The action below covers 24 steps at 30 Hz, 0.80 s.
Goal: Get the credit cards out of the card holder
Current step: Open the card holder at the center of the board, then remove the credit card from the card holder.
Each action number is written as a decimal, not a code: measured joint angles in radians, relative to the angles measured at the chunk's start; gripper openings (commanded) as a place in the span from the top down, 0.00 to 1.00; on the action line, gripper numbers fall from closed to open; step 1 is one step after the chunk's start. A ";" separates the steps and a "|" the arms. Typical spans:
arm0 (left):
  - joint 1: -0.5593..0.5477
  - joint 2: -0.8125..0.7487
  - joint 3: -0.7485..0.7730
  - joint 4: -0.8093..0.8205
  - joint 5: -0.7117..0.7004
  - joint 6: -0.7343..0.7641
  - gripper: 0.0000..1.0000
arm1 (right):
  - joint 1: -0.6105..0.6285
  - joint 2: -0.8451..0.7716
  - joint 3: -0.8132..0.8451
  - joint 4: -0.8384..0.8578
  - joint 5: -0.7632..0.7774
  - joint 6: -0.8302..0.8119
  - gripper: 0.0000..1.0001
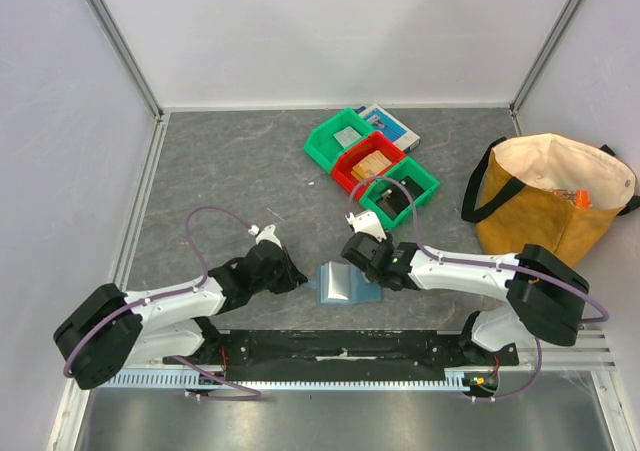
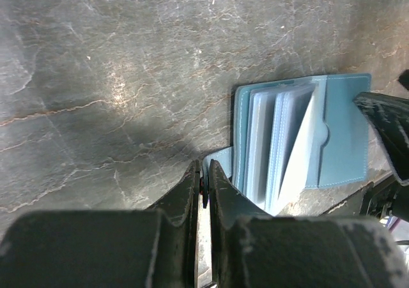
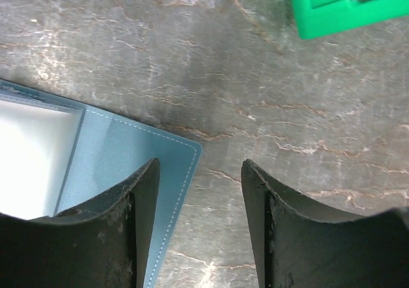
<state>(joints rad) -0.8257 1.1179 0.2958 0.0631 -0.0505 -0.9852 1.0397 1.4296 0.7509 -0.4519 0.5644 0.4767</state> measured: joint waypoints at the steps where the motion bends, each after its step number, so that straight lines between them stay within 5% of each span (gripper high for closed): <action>1: 0.001 -0.009 0.005 -0.013 0.000 0.006 0.98 | 0.000 0.009 0.005 0.003 -0.010 0.000 0.45; 6: 0.050 -0.066 0.008 -0.054 0.000 0.018 0.98 | 0.000 0.092 0.023 0.034 -0.057 0.002 0.62; 11: 0.149 -0.079 0.008 -0.061 0.016 0.039 0.95 | 0.001 0.111 0.034 0.091 -0.111 0.006 0.68; 13: 0.177 -0.064 0.008 -0.061 0.023 0.056 0.86 | 0.001 0.121 0.039 0.113 -0.128 0.006 0.71; 19: 0.204 -0.009 0.044 -0.085 0.031 0.114 0.30 | 0.001 0.138 0.051 0.143 -0.153 0.002 0.75; 24: 0.206 -0.093 0.103 -0.205 0.026 0.157 0.19 | 0.001 0.148 0.057 0.157 -0.164 0.001 0.79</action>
<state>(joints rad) -0.6201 1.0248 0.3992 -0.1417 -0.0246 -0.8280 1.0405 1.5776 0.8082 -0.2947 0.4004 0.4774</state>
